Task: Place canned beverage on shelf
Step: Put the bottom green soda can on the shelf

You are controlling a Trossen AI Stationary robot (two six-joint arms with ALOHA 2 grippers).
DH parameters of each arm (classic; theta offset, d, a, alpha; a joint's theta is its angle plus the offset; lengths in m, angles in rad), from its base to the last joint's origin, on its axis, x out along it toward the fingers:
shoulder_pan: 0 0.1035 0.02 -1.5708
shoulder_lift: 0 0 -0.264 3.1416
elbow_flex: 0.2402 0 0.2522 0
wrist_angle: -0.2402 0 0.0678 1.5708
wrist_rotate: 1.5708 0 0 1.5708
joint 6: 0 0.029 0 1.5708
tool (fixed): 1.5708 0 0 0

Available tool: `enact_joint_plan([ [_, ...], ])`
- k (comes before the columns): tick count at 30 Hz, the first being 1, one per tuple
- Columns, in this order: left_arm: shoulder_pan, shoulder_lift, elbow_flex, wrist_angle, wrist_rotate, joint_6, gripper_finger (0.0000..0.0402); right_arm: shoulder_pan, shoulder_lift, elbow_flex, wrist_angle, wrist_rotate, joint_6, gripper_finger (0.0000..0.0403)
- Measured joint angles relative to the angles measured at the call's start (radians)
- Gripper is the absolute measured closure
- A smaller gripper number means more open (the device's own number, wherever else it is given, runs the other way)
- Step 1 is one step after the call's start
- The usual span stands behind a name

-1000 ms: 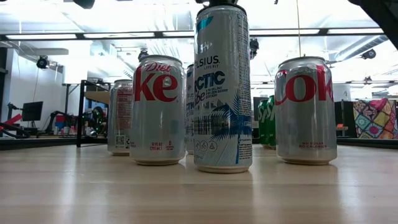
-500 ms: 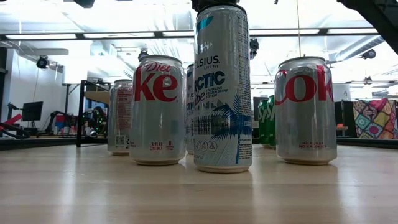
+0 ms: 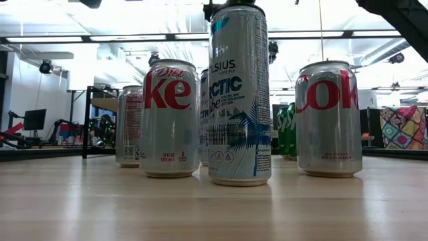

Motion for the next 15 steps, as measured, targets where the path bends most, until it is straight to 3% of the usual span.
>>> enact_joint_plan([
  [15, 0.000, -0.001, 0.000, 0.000, 0.000, 0.000, 0.0402, -0.009, 0.021, 0.000, 0.005, 0.000, -0.012, 0.0107],
])
